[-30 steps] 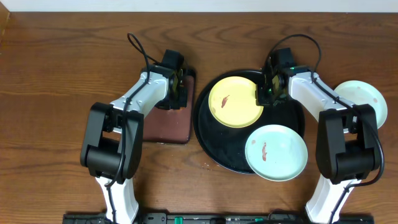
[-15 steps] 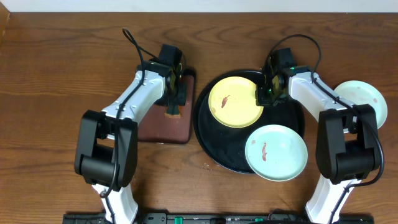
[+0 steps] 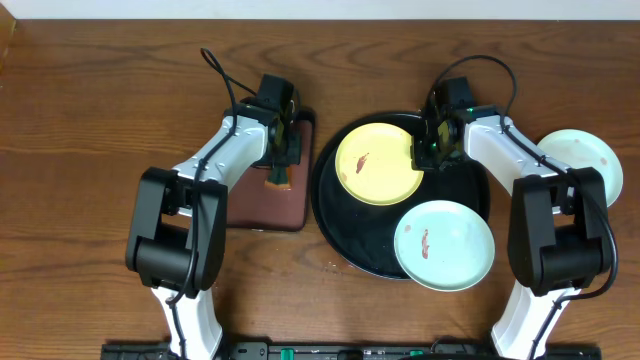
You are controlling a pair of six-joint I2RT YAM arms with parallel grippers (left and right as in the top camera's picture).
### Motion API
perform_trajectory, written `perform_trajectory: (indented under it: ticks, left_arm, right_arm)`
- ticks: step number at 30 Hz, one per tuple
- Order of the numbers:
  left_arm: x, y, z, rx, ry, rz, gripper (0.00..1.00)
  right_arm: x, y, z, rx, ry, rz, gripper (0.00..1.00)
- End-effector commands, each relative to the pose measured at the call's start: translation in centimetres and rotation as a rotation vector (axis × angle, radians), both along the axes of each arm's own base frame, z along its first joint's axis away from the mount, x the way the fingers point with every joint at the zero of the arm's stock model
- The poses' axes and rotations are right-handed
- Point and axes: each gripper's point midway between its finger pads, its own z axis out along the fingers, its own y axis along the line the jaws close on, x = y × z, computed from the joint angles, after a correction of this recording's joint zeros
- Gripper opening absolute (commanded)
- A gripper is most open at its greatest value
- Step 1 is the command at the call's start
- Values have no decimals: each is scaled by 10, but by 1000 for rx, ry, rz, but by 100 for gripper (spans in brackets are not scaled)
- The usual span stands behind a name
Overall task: Clean dirty plates on tray and stack at the side
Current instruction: 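Grasp the sponge in the water tray again with the left gripper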
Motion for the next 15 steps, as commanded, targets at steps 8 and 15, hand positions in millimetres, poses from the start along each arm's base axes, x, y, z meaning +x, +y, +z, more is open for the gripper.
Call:
perform_trajectory:
  ticks: [8, 15]
  left_arm:
    - [-14, 13, 61, -9, -58, 12, 49]
    - [-35, 17, 29, 23, 58, 8, 47]
  right_arm:
    - [-16, -11, -13, -44, 57, 4, 1]
    - [-16, -11, -13, -44, 57, 4, 1]
